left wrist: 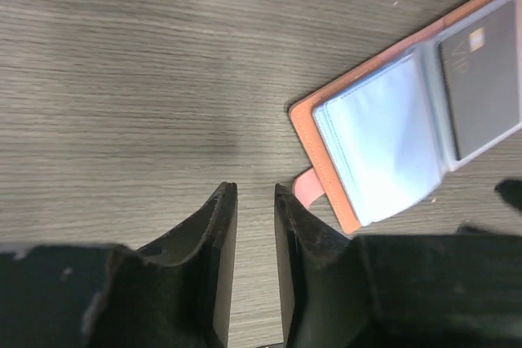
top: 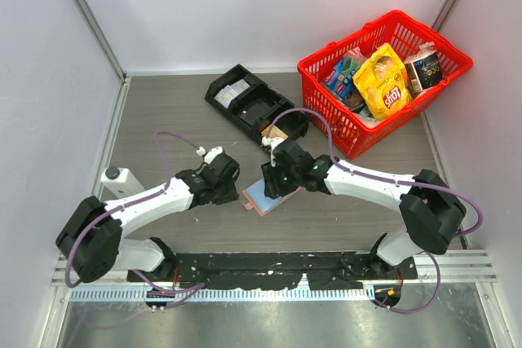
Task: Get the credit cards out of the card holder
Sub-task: Remove the credit card from the card holder.
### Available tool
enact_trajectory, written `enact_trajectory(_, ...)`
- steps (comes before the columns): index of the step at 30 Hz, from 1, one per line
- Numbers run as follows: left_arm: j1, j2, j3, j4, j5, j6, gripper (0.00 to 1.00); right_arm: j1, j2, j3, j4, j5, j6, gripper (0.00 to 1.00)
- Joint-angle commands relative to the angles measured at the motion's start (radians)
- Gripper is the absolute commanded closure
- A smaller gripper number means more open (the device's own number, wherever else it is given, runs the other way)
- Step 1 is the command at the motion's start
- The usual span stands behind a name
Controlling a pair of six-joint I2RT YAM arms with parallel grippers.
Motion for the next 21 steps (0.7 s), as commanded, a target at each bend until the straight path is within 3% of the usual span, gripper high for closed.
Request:
enact_trajectory(1,-0.001,-0.099,0.045,-0.058,-0.077,-0.018,0.68,-0.109,-0.028,0.018,-0.008,0.091,-0.009,0.55)
enact_trajectory(5,-0.002,-0.110,0.108,-0.005,0.010,-0.021,0.63,-0.182,0.013,0.014,0.005,0.099,-0.012,0.56)
enact_trajectory(7,-0.002,-0.088,0.126,0.064,0.084,-0.043,0.63,-0.194,0.035,0.014,0.020,0.096,-0.019,0.61)
enact_trajectory(12,-0.022,0.062,0.190,0.211,0.225,-0.078,0.64,-0.208,0.071,-0.012,0.071,0.084,-0.023,0.73)
enact_trajectory(21,-0.041,0.294,0.198,0.264,0.325,-0.077,0.69,-0.216,0.105,-0.051,0.098,0.064,0.004,0.75)
